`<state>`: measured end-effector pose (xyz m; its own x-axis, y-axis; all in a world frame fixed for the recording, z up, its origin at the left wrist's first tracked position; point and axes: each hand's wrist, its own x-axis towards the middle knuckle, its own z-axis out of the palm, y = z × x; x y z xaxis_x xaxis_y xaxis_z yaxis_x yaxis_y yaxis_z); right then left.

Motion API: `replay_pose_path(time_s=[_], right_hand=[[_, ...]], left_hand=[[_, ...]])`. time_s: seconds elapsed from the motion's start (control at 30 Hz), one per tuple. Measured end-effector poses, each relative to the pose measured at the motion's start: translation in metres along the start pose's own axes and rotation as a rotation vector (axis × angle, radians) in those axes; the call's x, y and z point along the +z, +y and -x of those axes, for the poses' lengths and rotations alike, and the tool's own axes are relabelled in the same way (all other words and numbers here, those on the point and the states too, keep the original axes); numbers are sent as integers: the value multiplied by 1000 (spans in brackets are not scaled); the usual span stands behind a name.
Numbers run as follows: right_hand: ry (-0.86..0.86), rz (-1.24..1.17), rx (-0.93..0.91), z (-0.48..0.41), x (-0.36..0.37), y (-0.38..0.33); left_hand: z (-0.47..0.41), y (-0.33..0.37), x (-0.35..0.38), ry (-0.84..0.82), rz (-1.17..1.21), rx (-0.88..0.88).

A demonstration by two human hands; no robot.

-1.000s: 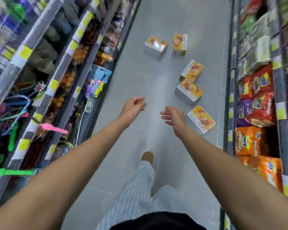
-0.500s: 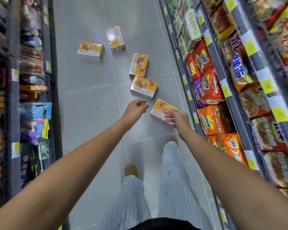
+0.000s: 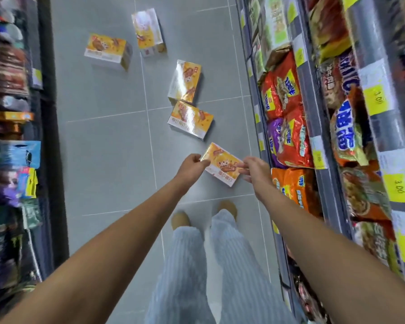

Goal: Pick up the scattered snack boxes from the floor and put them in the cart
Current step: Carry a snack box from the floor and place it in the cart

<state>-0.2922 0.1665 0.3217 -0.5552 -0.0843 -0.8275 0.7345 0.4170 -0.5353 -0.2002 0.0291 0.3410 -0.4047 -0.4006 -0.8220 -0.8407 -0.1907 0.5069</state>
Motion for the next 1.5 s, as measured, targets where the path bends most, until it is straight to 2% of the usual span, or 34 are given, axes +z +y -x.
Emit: replay_pose_path(time_s=[0.27,0.57,0.73,0.87,0.97,1.1,1.23,1.3,1.5], right_hand=[[44,52,70,-121,20,36],[142,106,120,-287,43,111],[103,155,95,-362,57,149],[37,288,55,-419,65,178],[-6,397,-5,-451,66,197],[-96,523,-62,-475,69,212],[-149,612,-76,-481,72,220],[-165,617,-72,-479,74,221],[-155,493,-41,-458,73,225]], left_hand=[[-116,-36,36,-48,6,-167],[-264,-100,107,-120,27,-309],[-332,-137,134,-146,104,-397],[-378,-170,155,-159,76,-484],[-406,-196,168,-92,153,-563],[-435,-226,177,5,390,-630],[-446,-246,184,-2,629,-595],[-454,-261,186,-11,656,-568],[-432,-230,160,9,631,-501]])
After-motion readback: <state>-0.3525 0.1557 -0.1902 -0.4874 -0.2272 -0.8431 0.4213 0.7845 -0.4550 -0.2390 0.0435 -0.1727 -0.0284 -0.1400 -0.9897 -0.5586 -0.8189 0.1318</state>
